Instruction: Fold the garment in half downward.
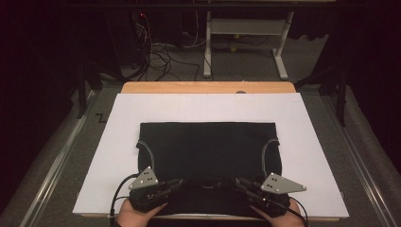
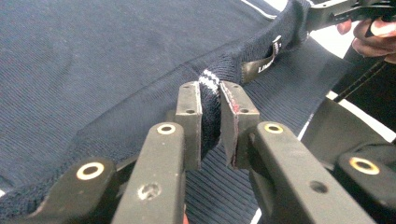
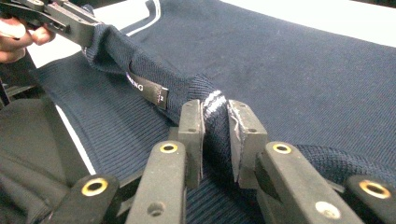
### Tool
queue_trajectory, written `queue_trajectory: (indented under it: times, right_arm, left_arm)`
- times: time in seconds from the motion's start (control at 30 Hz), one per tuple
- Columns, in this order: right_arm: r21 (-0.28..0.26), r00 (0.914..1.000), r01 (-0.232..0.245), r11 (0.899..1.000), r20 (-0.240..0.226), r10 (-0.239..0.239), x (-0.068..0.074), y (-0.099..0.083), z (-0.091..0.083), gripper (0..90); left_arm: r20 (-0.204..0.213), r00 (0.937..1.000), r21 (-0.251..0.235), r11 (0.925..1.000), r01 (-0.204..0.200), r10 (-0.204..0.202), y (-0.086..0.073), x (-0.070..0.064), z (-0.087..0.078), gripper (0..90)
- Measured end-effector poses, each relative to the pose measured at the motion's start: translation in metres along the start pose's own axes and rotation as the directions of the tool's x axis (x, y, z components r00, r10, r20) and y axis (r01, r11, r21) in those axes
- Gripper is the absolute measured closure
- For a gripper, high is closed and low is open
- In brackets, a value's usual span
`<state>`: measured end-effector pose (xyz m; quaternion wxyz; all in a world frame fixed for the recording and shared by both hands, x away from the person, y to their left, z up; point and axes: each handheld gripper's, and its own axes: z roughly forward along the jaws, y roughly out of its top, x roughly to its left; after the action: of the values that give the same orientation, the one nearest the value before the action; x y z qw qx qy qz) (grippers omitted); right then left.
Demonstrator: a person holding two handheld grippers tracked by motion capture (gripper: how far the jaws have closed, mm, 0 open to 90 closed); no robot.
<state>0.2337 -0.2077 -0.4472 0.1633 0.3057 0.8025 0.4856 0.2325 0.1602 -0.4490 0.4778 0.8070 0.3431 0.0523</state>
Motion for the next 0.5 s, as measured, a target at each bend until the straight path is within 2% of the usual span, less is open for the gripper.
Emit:
queue_trajectory:
  times: [0.33, 0.43, 0.5]
  right_arm:
    - [0.038, 0.9998, 0.016, 0.999, -0.016, -0.015, 0.009, -0.009, -0.006, 76.9]
    - [0.037, 0.9992, 0.005, 0.999, -0.039, -0.004, 0.009, -0.011, -0.008, 72.7]
    - [0.025, 0.9985, -0.010, 1.000, -0.054, 0.012, 0.009, -0.011, -0.010, 68.6]
  left_arm:
    - [0.012, 0.9999, 0.023, 0.9997, -0.003, 0.003, -0.011, -0.010, -0.003, 74.4]
    - [0.053, 0.9986, 0.002, 1.0000, 0.003, -0.003, -0.010, -0.010, -0.007, 67.9]
    - [0.051, 0.9987, -0.015, 0.9999, 0.002, -0.001, -0.010, -0.011, -0.010, 63.7]
